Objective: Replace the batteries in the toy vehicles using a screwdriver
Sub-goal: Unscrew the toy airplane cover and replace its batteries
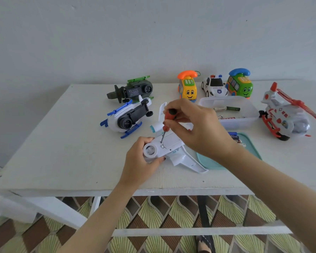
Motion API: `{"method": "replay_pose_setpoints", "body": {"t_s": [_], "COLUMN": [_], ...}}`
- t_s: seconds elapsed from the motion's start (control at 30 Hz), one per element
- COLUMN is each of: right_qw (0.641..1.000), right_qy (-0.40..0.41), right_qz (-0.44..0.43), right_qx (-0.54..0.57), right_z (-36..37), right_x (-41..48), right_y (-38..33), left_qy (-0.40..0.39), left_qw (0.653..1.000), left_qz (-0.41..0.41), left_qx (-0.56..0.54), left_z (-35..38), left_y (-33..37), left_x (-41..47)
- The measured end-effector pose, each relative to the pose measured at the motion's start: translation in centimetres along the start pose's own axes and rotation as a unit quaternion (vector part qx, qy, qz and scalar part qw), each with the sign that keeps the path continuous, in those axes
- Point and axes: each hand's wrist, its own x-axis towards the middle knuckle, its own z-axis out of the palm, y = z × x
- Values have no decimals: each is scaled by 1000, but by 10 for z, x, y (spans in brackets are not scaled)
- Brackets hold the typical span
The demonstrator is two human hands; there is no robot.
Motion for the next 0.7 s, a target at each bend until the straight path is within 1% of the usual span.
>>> {"method": "replay_pose_setpoints", "body": {"t_s": [0.13,0.23,0.3,0.43,0.5,0.6,0.7], "right_qw": [997,992,990,982,980,987,991], "right_qy": [-17,-11,15,116,147,135,100], "right_qz": [-64,-89,-89,-96,-79,-46,-53], "right_qx": [-49,-89,-106,-116,-108,-72,-76], "right_z": [6,9,13,23,26,26,26], "right_x": [-2,-1,-1,0,2,4,2], "right_y": [2,3,1,-1,-1,-2,-4], "left_qy": [2,0,-3,0,-1,-4,-10], "left_qw": [1000,1000,1000,1000,1000,1000,1000], "left_qz": [-2,0,1,0,-1,2,2], "left_qx": [-4,-1,0,-1,-4,-7,-15], "left_z": [0,0,0,0,-1,-1,-1], "left_y": [-1,-2,-2,0,0,0,1], "left_x": [0,0,0,0,0,0,0]}}
